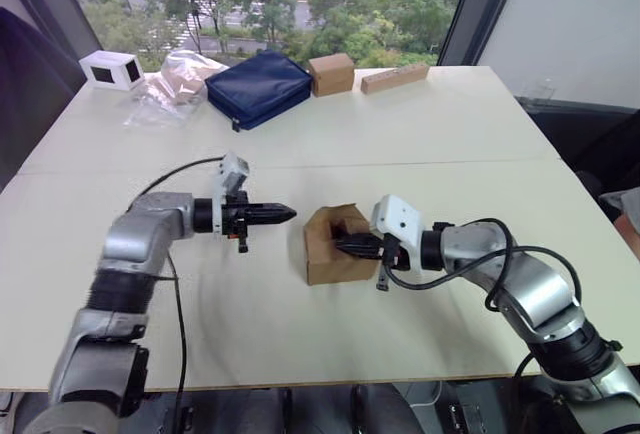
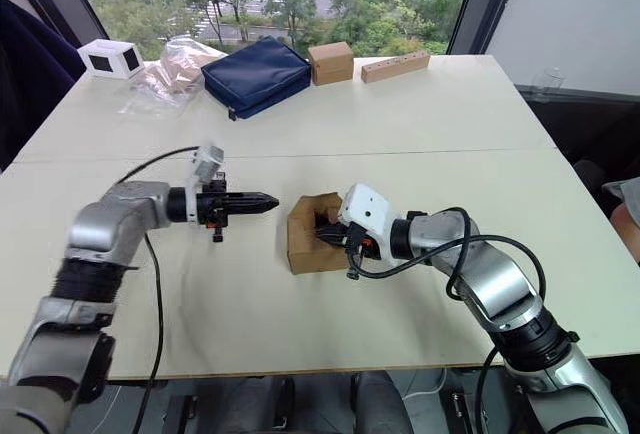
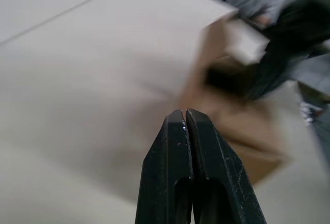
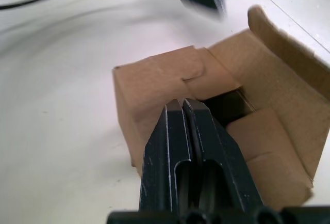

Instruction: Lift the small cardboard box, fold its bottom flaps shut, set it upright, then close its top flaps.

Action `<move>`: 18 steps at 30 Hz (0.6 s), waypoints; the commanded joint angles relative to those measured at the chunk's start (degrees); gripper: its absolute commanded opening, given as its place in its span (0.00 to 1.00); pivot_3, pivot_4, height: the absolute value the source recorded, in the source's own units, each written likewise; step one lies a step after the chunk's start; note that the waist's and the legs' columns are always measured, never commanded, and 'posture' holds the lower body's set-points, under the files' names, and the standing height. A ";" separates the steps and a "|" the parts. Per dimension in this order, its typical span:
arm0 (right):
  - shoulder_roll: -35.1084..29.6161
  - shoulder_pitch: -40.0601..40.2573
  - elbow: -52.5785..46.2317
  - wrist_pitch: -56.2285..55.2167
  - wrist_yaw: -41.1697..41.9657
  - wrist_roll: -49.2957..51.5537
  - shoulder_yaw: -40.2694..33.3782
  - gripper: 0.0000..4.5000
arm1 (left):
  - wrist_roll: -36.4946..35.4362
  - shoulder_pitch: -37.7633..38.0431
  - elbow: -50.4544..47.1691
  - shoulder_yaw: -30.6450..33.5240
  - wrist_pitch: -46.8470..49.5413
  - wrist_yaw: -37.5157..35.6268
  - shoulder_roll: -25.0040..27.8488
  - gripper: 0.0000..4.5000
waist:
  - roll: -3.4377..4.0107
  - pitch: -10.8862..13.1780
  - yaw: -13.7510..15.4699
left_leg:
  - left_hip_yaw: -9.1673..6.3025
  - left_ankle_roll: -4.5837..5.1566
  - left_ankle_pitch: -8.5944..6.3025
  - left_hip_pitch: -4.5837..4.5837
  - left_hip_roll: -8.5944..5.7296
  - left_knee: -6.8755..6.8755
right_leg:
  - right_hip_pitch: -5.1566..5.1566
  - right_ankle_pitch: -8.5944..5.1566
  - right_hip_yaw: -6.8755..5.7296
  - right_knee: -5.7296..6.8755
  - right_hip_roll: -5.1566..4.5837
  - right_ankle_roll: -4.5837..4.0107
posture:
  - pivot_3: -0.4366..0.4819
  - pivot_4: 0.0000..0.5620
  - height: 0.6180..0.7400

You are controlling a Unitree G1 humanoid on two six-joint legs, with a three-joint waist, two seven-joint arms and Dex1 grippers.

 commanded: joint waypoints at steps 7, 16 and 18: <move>2.05 -0.98 0.50 -1.43 0.80 0.78 -2.20 0.00 | -4.88 7.48 -12.03 -1.92 5.50 7.52 -0.85 0.01 | 0.02 -0.01 -0.02 | -0.01 0.00 0.00 0.09 -0.02 0.00 | 0.10 0.00 -0.02 -0.01 0.00 0.00 | 0.48 0.27 1.00; 1.92 -0.98 -0.56 -0.72 0.71 1.44 -3.16 0.00 | -4.89 7.52 -9.91 -4.62 3.84 9.19 -2.68 0.01 | 0.02 -0.01 -0.08 | 0.00 0.00 0.00 0.09 -0.02 -0.01 | 0.10 0.00 -0.02 -0.02 0.01 0.00 | 0.48 0.27 1.00; 1.96 -1.00 -0.94 -0.39 0.47 1.68 -3.53 0.00 | -4.44 7.67 -9.59 -5.50 3.26 8.79 -2.48 0.01 | 0.02 -0.01 -0.10 | 0.00 0.00 0.00 0.09 -0.02 -0.01 | 0.10 0.00 -0.02 -0.02 0.02 -0.01 | 0.48 0.27 1.00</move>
